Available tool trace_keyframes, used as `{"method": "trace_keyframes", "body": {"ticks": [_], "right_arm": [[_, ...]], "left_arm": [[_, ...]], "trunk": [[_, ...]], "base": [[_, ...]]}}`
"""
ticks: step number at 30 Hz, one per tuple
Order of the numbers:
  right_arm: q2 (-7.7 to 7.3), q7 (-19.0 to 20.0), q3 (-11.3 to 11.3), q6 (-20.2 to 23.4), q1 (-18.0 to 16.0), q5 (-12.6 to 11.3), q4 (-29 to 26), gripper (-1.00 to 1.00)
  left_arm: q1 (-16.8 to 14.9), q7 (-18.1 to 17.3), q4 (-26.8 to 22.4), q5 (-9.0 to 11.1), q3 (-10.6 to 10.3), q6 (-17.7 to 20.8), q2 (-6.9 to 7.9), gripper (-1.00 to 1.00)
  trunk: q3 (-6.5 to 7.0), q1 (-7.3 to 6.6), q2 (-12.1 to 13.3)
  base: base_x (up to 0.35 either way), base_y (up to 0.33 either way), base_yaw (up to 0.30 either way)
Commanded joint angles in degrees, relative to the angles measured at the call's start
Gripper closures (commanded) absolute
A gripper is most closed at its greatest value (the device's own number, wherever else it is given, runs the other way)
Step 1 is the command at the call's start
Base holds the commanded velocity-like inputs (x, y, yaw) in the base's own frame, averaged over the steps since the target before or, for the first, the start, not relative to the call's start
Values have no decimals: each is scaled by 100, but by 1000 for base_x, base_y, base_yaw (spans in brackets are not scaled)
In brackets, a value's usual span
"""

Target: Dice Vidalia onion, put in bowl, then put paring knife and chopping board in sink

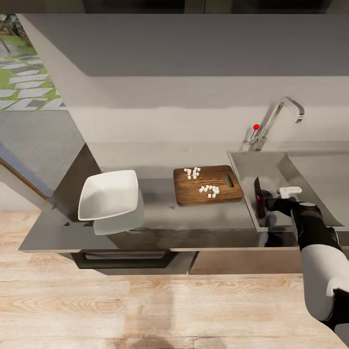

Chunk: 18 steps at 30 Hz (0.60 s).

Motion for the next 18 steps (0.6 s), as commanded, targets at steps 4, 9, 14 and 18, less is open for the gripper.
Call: {"method": "trace_keyframes", "body": {"ticks": [4,9,14,18], "right_arm": [[1,433,-34,60,-3,61,-545,-100],[6,1157,-39,627,-3,49,-1853,-100],[20,2347,-323,1221,-3,74,-2772,-100],[45,2608,-515,1289,-3,94,-2907,-100]], "left_arm": [[-10,12,25,40,-49,-39,-3,-100],[-10,13,22,40,-49,-47,-3,-100],[-10,9,8,34,-49,-61,-8,-100],[-10,8,5,37,-48,-65,14,-100]], "trunk": [[-6,2,-7],[-6,2,-7],[-6,2,-7],[-6,2,-7]], "base": [[0,0,0],[0,0,0],[0,0,0],[0,0,0]]}}
